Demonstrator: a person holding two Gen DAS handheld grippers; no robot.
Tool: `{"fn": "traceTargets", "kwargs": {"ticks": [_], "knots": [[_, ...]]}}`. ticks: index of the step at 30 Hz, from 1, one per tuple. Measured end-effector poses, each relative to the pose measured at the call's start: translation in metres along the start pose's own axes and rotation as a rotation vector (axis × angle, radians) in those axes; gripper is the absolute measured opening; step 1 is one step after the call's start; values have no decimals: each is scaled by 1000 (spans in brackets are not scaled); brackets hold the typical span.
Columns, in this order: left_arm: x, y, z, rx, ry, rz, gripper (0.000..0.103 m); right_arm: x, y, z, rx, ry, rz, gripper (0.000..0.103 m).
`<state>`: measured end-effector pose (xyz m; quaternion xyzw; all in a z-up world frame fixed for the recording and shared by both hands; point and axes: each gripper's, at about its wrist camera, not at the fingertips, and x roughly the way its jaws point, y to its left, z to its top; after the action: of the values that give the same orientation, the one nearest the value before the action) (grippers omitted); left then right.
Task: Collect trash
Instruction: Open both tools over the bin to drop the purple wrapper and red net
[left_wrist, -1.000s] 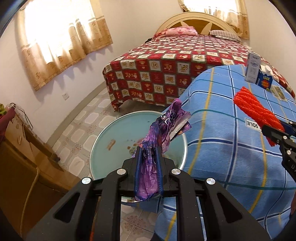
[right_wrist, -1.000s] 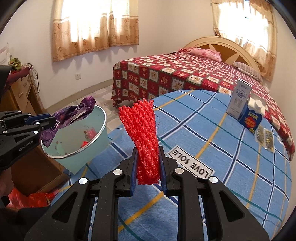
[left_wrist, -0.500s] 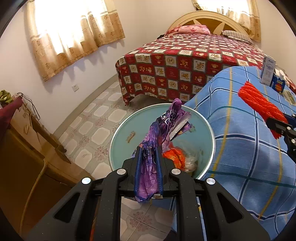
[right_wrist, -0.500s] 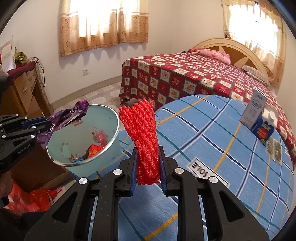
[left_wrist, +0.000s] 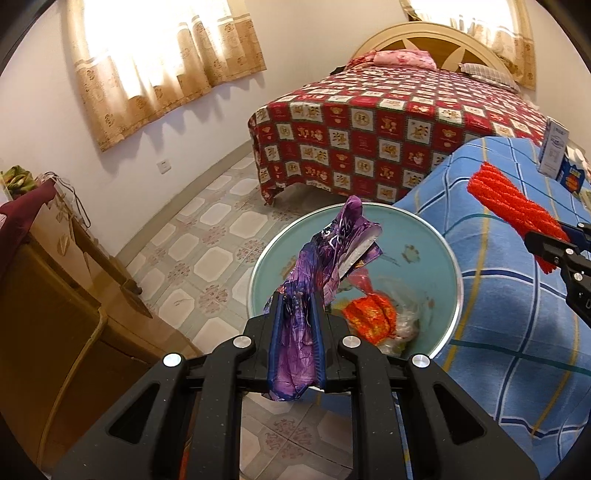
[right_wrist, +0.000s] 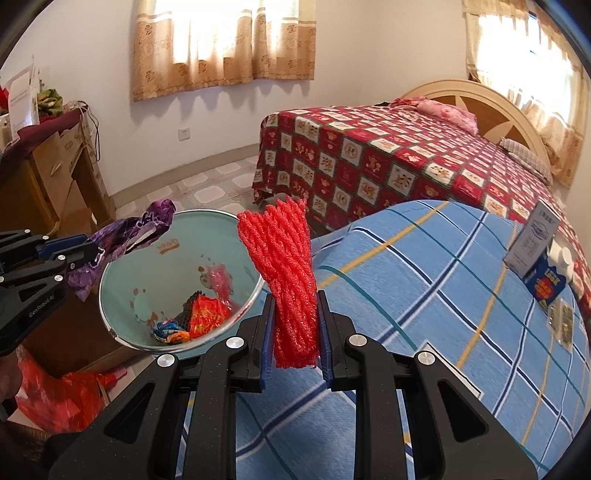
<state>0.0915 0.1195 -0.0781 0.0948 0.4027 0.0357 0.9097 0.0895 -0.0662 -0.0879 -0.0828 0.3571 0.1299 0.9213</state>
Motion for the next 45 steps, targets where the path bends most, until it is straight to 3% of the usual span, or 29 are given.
{"fn": "traceTargets", "kwargs": {"ticks": [26,42,44,45], "knots": [[12,36,-1,-74,17,49,15,20,43,24,-77,6,38,21],[8,38,3,-89,-1,36,17,27,58,31,-116,3,56,22],[5,38,5,-94,-12,26,19,27,58,31,-118,-3,66,27],[4,38,5,-96,-17,18,20,26,58,31,-115,-10,68,39]]}}
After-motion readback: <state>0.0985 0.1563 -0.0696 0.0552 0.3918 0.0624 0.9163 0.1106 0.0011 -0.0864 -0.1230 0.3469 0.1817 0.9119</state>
